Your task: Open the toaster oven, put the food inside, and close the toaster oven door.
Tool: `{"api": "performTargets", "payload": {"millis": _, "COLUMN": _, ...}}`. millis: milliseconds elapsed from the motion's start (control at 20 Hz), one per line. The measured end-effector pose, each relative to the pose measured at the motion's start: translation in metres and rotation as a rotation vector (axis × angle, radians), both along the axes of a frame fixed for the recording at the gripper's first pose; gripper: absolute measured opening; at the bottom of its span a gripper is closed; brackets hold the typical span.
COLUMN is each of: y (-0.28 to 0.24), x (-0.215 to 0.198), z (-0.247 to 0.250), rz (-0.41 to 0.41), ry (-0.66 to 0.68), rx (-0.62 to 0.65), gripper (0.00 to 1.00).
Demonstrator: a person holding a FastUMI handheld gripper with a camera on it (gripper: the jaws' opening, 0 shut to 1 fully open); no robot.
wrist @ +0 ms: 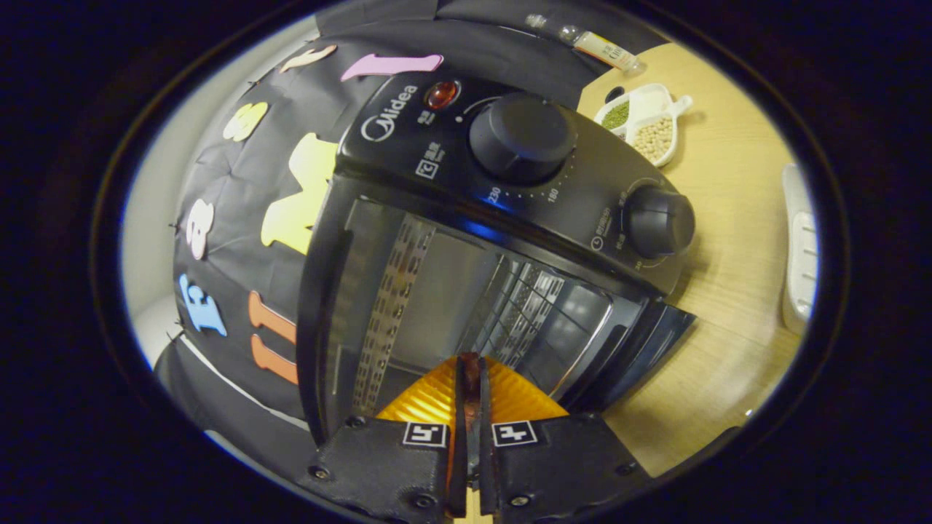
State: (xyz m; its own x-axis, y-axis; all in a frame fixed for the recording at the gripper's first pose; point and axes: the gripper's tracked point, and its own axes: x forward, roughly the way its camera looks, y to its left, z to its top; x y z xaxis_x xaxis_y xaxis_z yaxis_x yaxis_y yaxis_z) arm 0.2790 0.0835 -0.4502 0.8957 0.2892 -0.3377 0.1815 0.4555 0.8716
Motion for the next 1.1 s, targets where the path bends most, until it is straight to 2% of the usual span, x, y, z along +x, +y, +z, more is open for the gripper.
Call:
{"api": "performTargets", "payload": {"millis": 200, "y": -0.007, "x": -0.002, "z": -0.008, "rz": 0.010, "ry": 0.016, "rx": -0.138, "gripper": 0.19}}
{"api": "performTargets", "payload": {"millis": 300, "y": -0.022, "x": -0.001, "z": -0.009, "rz": -0.039, "ry": 0.014, "rx": -0.237, "gripper": 0.21}}
{"api": "performTargets", "payload": {"millis": 350, "y": -0.031, "x": -0.002, "z": -0.007, "rz": -0.066, "ry": 0.005, "rx": -0.295, "gripper": 0.23}}
{"api": "performTargets", "payload": {"millis": 450, "y": -0.031, "x": -0.003, "z": 0.003, "rz": -0.072, "ry": -0.032, "rx": -0.369, "gripper": 0.28}}
{"api": "performTargets", "payload": {"millis": 600, "y": -0.036, "x": -0.012, "z": 0.026, "rz": -0.092, "ry": -0.109, "rx": -0.546, "gripper": 0.35}}
{"api": "performTargets", "payload": {"millis": 950, "y": -0.031, "x": -0.050, "z": 0.063, "rz": -0.060, "ry": -0.190, "rx": -0.727, "gripper": 0.46}}
{"api": "performTargets", "payload": {"millis": 1100, "y": -0.025, "x": -0.072, "z": 0.077, "rz": 0.004, "ry": -0.219, "rx": -0.803, "gripper": 0.47}}
